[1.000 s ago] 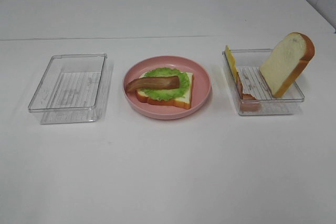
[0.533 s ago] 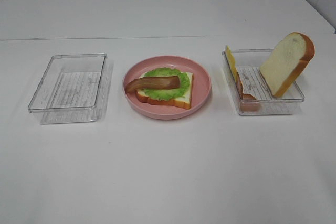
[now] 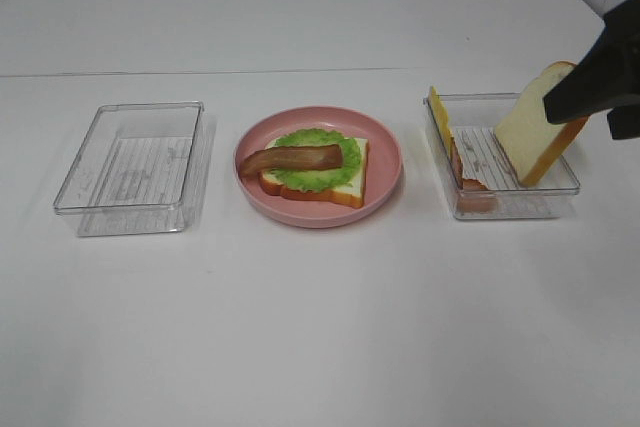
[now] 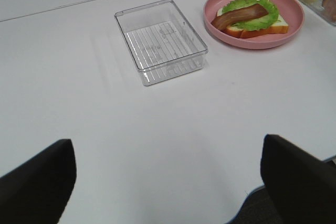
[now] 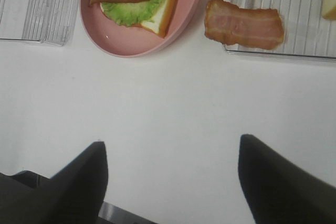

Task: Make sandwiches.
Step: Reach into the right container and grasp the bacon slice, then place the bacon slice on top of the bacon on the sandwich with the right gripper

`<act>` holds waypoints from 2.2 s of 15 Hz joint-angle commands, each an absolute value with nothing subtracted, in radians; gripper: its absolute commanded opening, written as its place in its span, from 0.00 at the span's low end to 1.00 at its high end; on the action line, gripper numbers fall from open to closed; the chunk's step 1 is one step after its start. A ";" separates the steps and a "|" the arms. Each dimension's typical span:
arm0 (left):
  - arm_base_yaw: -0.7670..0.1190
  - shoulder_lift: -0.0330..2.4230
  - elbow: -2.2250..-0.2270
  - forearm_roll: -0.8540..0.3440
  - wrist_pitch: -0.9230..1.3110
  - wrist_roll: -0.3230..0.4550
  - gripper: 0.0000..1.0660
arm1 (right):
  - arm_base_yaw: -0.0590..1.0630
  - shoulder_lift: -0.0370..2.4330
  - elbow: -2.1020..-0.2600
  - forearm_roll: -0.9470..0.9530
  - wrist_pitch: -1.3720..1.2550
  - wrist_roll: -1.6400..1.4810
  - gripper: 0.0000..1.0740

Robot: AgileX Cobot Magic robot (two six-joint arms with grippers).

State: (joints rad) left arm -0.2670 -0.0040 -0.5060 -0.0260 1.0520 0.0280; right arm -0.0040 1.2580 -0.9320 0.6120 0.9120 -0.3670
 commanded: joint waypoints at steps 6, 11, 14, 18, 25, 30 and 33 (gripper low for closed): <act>-0.267 -0.029 -0.501 -0.023 1.040 0.025 0.84 | 0.168 1.602 -1.240 0.431 0.952 -0.201 0.62; -0.267 -0.029 -0.501 -0.023 1.040 0.025 0.84 | 0.223 1.855 -1.470 0.271 1.047 -0.046 0.62; -0.267 -0.029 -0.501 -0.023 1.040 0.025 0.84 | 0.223 1.973 -1.550 0.259 1.053 -0.044 0.58; -0.267 -0.029 -0.501 -0.023 1.040 0.025 0.84 | 0.223 2.058 -1.556 0.254 1.033 -0.044 0.55; -0.267 -0.029 -0.501 -0.023 1.040 0.025 0.84 | 0.223 2.090 -1.556 0.219 1.008 -0.043 0.00; -0.267 -0.029 -0.501 -0.023 1.040 0.025 0.84 | 0.223 2.036 -1.591 0.219 1.057 -0.043 0.00; -0.267 -0.029 -0.501 -0.023 1.040 0.025 0.84 | 0.223 1.926 -1.628 0.288 1.111 -0.044 0.00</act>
